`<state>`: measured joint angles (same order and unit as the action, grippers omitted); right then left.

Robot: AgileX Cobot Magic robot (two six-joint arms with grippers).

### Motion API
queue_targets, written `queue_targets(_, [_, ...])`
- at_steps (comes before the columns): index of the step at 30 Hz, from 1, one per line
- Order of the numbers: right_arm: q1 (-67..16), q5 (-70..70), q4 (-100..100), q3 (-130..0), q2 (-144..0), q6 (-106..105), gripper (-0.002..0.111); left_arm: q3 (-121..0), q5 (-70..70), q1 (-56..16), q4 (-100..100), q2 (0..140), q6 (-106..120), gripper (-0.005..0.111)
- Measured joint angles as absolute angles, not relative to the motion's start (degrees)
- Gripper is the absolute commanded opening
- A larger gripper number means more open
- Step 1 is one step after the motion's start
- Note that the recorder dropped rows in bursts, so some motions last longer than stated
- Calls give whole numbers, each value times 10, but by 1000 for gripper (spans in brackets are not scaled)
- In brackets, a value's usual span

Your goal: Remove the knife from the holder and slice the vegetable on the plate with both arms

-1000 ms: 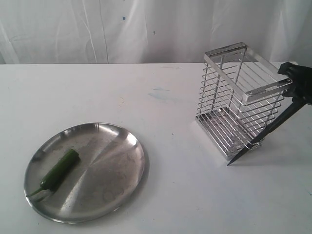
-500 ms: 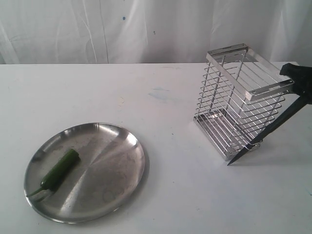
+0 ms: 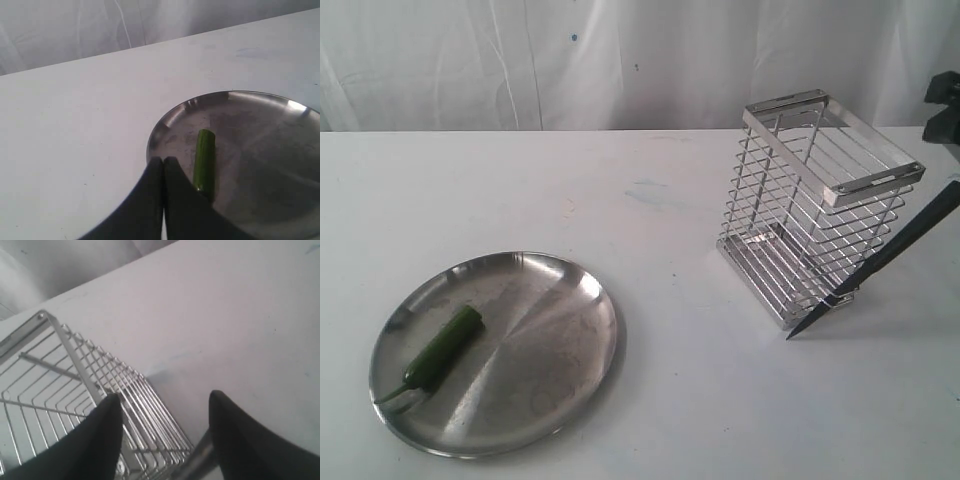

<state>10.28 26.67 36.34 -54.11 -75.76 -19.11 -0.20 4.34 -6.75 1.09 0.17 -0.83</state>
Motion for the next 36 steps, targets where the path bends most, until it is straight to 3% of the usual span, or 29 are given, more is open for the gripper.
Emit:
queue_targets(10, [103, 328, 69, -534, -755, 112, 50, -2, 43, -67, 11, 2, -8, 0])
queue_targets(36, [119, 312, 123, -528, -809, 98, 45, -2, 43, -67, 11, 2, -8, 0])
